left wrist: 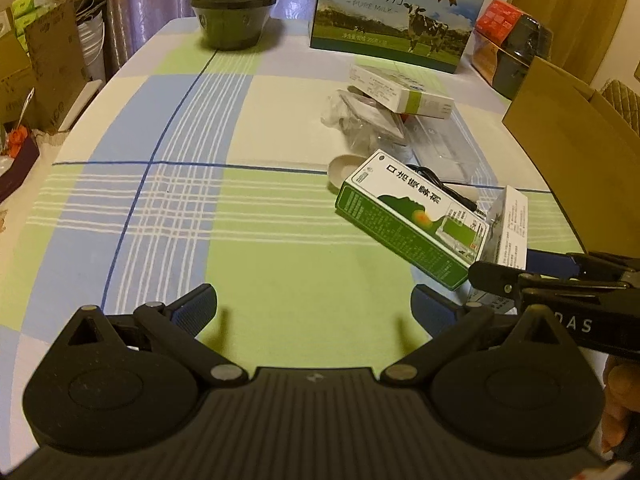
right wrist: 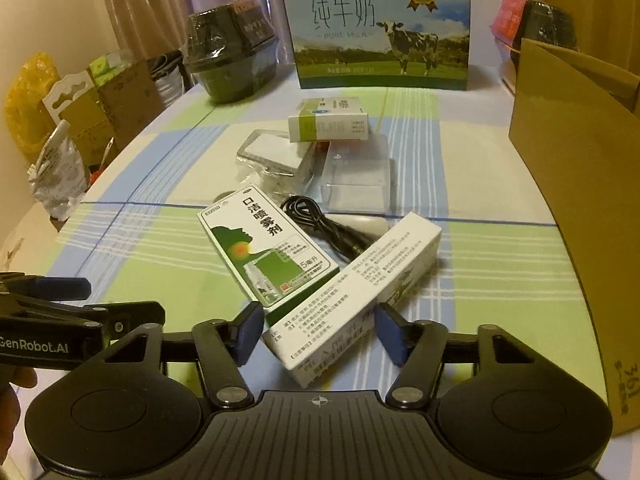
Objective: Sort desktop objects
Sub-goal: 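Grasp the long white medicine box with the right tool while the left tool approaches the green spray box, then grasp the green spray box with the left tool while the right tool holds the white box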
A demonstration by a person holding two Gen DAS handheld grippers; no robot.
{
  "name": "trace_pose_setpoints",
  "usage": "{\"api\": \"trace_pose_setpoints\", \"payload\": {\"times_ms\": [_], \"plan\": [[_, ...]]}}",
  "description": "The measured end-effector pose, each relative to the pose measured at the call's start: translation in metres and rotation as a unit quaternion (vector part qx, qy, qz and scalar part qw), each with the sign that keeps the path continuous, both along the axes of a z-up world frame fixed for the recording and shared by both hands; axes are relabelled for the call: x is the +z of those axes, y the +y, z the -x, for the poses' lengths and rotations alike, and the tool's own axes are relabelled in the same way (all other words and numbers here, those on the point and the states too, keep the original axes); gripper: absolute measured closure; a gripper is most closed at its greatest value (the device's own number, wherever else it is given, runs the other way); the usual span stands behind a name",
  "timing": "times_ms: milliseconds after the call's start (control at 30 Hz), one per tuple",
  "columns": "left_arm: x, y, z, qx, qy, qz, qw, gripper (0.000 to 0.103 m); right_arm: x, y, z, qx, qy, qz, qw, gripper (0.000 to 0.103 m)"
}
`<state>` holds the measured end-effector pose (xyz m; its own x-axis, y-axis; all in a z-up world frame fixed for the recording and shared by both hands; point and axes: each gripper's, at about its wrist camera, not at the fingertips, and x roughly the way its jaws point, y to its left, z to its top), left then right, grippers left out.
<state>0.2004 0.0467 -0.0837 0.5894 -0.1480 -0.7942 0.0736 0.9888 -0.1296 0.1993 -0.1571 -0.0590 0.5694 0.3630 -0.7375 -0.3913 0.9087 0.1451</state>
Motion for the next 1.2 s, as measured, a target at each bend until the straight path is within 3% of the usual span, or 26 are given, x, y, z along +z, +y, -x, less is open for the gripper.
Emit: {"api": "trace_pose_setpoints", "payload": {"times_ms": [133, 533, 733, 933, 1133, 1200], "plan": [[-0.001, 0.0, 0.001, 0.001, 0.001, 0.005, 1.0, 0.002, 0.004, -0.002, 0.007, 0.013, 0.001, 0.009, 1.0, 0.066], [0.008, 0.0, 0.008, -0.001, -0.018, 0.021, 0.9996, 0.002, 0.006, -0.01, 0.06, 0.123, 0.036, -0.01, 0.992, 0.077], [0.008, -0.013, 0.004, -0.018, -0.029, 0.032, 0.9989, 0.002, 0.005, -0.033, 0.06, 0.09, -0.004, 0.023, 0.996, 0.08], [-0.004, -0.03, -0.01, -0.03, -0.028, 0.008, 0.9991, 0.004, -0.001, -0.039, 0.047, 0.077, -0.023, 0.031, 0.996, 0.079], [-0.015, -0.042, -0.024, -0.039, -0.021, -0.027, 0.9986, 0.025, -0.011, -0.028, 0.033, 0.088, -0.033, 0.05, 0.994, 0.071], [-0.017, -0.043, -0.024, -0.043, -0.017, -0.03, 0.9985, 0.043, -0.013, -0.026, 0.029, 0.082, -0.03, 0.049, 0.995, 0.071]]}}
